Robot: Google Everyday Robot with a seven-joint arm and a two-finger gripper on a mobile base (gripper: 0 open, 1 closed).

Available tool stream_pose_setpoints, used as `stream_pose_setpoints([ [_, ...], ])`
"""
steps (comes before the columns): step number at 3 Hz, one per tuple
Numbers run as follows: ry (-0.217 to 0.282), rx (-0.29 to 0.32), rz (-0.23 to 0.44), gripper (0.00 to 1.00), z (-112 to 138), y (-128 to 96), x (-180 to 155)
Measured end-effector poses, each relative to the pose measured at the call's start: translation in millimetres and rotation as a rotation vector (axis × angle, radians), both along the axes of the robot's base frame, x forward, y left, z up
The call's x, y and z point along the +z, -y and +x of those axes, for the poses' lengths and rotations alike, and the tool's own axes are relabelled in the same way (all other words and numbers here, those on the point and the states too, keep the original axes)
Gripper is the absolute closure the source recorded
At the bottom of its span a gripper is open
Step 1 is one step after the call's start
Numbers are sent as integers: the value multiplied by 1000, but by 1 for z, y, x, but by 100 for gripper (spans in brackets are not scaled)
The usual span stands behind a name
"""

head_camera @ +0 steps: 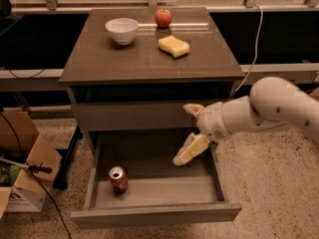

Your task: Pick coke can from middle drawer and place on counter

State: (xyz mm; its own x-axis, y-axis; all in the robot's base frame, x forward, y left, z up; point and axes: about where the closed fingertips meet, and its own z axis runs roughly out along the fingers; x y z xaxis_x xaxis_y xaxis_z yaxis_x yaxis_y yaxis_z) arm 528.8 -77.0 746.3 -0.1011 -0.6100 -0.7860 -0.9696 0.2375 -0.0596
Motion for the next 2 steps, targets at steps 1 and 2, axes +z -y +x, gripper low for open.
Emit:
stream_pose_setpoints([
  [1,-60,36,126,0,9,-53,-57],
  [2,-92,39,150,0,9,-59,-78],
])
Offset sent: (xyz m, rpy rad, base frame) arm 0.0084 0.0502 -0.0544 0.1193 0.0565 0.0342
